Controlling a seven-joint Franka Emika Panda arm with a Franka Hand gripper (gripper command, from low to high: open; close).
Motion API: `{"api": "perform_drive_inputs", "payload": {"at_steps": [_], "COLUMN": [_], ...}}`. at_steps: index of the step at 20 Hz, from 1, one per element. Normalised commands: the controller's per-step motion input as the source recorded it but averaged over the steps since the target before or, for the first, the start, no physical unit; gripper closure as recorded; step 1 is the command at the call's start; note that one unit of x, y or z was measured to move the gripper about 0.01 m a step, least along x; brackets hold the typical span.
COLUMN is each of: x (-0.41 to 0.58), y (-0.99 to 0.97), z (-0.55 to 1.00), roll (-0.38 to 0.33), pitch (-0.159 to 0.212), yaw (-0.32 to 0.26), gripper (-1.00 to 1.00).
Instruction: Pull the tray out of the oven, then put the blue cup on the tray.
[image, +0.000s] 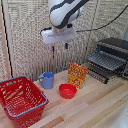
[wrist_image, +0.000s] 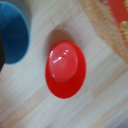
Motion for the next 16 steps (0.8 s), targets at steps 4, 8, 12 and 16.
{"api": "perform_drive_inputs", "payload": {"at_steps": [4, 8, 12, 16], "x": [0.159, 0.126, 0.089, 0.039], "y": [0.24, 0.16, 0.12, 0.08], "z": [-0.48, -0.44, -0.20, -0.19], "roll": [0.171, 0.162, 0.131, 0.051], "pitch": [0.036, 0.056, 0.144, 0.113], "yaw": [-0.027, -0.004, 0.000, 0.003], "gripper": [-1.00, -1.00, -1.00, -1.00]}}
